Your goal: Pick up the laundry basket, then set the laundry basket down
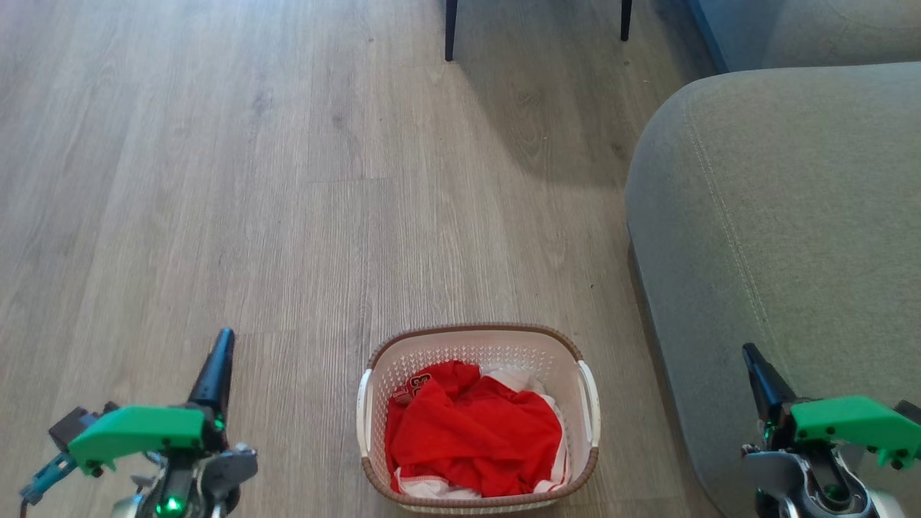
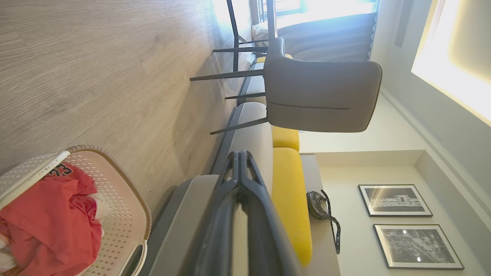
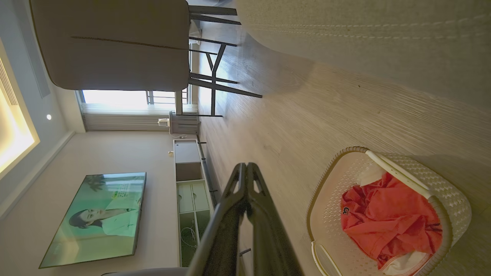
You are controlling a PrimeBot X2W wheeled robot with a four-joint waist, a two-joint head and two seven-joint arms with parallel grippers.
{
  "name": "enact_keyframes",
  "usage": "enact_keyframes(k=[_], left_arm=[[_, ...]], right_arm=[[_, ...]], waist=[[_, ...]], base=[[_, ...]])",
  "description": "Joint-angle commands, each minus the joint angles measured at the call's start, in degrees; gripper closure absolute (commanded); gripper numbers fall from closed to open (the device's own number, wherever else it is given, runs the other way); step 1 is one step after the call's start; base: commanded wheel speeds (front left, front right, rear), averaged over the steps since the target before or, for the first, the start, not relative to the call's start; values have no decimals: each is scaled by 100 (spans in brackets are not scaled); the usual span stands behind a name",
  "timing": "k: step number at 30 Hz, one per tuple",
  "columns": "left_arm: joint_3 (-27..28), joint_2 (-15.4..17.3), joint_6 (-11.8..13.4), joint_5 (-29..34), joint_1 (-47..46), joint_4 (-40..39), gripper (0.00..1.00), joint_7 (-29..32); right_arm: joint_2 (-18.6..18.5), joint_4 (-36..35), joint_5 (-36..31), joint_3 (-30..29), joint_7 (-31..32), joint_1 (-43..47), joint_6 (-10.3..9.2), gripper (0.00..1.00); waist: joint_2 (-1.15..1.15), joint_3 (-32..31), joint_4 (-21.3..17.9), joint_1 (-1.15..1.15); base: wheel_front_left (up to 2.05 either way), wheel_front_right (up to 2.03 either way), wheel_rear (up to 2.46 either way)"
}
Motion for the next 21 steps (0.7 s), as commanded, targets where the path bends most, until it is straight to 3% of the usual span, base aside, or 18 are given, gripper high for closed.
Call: enact_keyframes(k=[1, 11, 21], left_arm=[[270, 79, -81, -175, -347, -182, 100, 55], [476, 71, -138, -760, -387, -169, 100, 230], [503, 55, -139, -752, -390, -167, 100, 252]], right_arm=[[-128, -172, 195, 53, 64, -334, 36, 100], [-127, -158, 797, -39, 234, -385, 40, 100], [-115, -157, 794, -58, 251, -387, 40, 100]], waist=[[0, -1, -8, 0], [0, -8, -55, 0], [0, -8, -56, 0]], base=[[0, 0, 0], [0, 0, 0], [0, 0, 0]])
